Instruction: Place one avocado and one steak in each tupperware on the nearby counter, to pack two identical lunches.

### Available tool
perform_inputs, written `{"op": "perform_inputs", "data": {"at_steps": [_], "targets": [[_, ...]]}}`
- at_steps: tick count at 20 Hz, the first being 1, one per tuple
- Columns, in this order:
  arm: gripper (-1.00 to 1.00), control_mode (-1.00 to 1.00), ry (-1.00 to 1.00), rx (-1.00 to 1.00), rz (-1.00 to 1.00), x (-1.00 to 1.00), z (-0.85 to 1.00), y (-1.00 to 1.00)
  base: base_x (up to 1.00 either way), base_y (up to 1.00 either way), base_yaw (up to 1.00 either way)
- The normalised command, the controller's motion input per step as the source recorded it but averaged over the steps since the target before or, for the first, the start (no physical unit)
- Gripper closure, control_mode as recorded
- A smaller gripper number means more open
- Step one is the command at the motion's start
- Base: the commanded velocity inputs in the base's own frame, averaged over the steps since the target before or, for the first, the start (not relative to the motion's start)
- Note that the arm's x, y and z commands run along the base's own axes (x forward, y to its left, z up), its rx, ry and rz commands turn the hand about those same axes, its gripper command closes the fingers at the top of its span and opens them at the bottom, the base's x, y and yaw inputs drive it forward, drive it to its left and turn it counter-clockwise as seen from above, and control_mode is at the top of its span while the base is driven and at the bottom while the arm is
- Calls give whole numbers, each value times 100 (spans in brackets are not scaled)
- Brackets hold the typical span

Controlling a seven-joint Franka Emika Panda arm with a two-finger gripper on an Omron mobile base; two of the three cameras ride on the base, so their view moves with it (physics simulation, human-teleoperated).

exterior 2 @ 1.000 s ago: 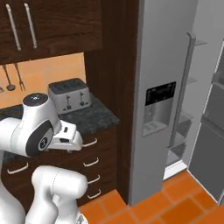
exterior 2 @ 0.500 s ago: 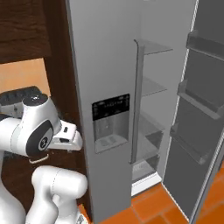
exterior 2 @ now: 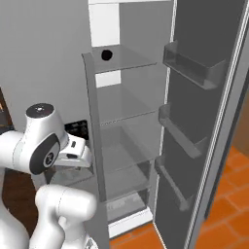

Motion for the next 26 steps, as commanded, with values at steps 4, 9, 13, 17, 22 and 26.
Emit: {"op": "perform_inputs", "data": {"at_steps": [4,9,13,17,22,26], "targets": [[-100,100,0,0,0,0,0,0,42,-55,37],[-100,100,0,0,0,0,0,0,39,-51,44],[-100,100,0,0,0,0,0,0,41,-43,44],[-100,100,0,0,0,0,0,0,39,-46,44],[-100,100,0,0,0,0,0,0,47,-31,40],[-100,100,0,0,0,0,0,0,47,-44,39]]}}
